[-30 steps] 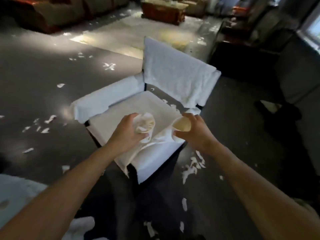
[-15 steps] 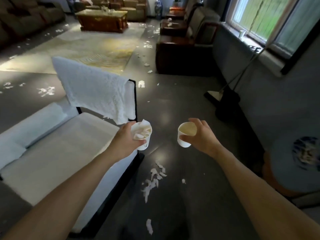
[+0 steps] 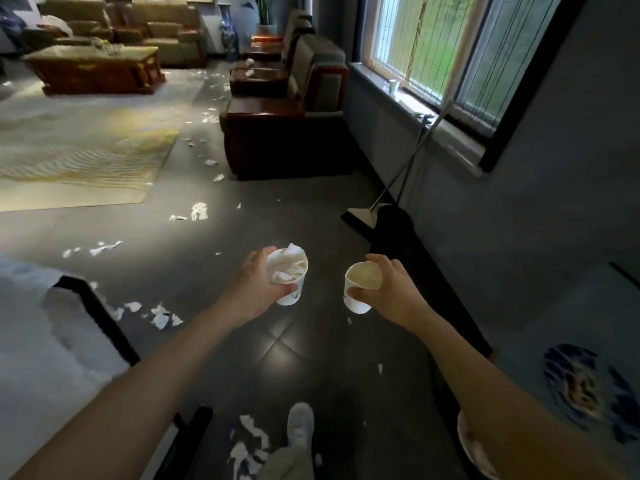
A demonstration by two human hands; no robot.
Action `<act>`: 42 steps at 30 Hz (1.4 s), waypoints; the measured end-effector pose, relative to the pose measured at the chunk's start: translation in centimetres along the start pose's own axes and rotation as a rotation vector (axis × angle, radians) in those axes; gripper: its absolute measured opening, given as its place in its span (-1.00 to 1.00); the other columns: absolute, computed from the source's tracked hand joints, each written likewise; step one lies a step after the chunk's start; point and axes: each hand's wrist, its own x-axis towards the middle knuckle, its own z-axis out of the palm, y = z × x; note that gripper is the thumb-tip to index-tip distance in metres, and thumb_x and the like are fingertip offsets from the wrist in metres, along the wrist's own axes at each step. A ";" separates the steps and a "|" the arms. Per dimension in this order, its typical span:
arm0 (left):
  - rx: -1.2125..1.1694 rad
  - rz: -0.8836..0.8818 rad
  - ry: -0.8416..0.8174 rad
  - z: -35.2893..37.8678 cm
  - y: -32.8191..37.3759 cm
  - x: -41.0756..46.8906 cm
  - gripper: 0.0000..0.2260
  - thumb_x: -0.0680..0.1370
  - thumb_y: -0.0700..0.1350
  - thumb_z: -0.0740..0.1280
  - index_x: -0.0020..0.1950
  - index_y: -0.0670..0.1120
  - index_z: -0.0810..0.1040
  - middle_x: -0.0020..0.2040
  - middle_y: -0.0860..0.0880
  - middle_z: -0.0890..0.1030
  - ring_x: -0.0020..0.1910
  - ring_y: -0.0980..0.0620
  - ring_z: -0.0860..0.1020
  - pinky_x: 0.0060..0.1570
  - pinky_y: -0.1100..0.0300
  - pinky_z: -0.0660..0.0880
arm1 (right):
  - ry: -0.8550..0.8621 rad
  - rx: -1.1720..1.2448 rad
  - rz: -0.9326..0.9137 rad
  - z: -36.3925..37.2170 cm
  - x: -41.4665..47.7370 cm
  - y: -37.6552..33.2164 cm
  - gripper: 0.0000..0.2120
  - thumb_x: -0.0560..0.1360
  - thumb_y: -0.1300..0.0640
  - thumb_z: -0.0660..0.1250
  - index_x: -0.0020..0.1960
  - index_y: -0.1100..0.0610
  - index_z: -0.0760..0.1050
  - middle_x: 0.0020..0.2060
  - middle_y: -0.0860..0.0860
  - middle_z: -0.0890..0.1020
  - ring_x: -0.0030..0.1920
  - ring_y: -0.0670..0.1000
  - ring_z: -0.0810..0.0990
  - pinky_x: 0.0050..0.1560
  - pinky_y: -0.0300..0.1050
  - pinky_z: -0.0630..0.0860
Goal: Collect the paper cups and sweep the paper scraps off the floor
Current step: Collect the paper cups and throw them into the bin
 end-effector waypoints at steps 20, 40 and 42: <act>0.103 0.297 -0.389 20.3 11.6 58.4 -0.36 0.36 -0.09 0.52 0.38 -0.10 0.34 0.19 -0.05 0.40 0.05 0.13 0.36 -0.04 0.42 0.24 | 0.279 0.119 0.307 -16.0 48.7 15.4 -0.33 0.31 -0.05 0.54 0.27 0.02 0.25 0.09 -0.06 0.30 0.14 0.01 0.37 0.07 -0.11 0.41; 0.291 0.249 -0.892 62.1 1.9 90.1 -0.25 0.45 -0.04 0.46 0.50 -0.11 0.11 0.48 -0.08 0.19 0.46 -0.03 0.21 0.40 0.11 0.21 | 0.106 0.101 0.691 -4.7 82.2 47.9 -0.16 0.29 -0.27 0.45 0.45 -0.05 0.18 0.38 -0.01 0.26 0.37 0.03 0.31 0.32 -0.05 0.36; 0.435 0.285 -1.017 64.8 -0.2 91.2 -0.13 0.46 0.02 0.44 0.55 -0.16 -0.06 0.54 -0.14 0.03 0.52 -0.06 0.06 0.43 0.16 0.08 | 0.033 0.091 0.708 -2.5 83.3 50.4 0.00 0.27 -0.28 0.46 0.53 -0.02 0.03 0.47 0.01 0.17 0.46 0.05 0.20 0.42 -0.05 0.24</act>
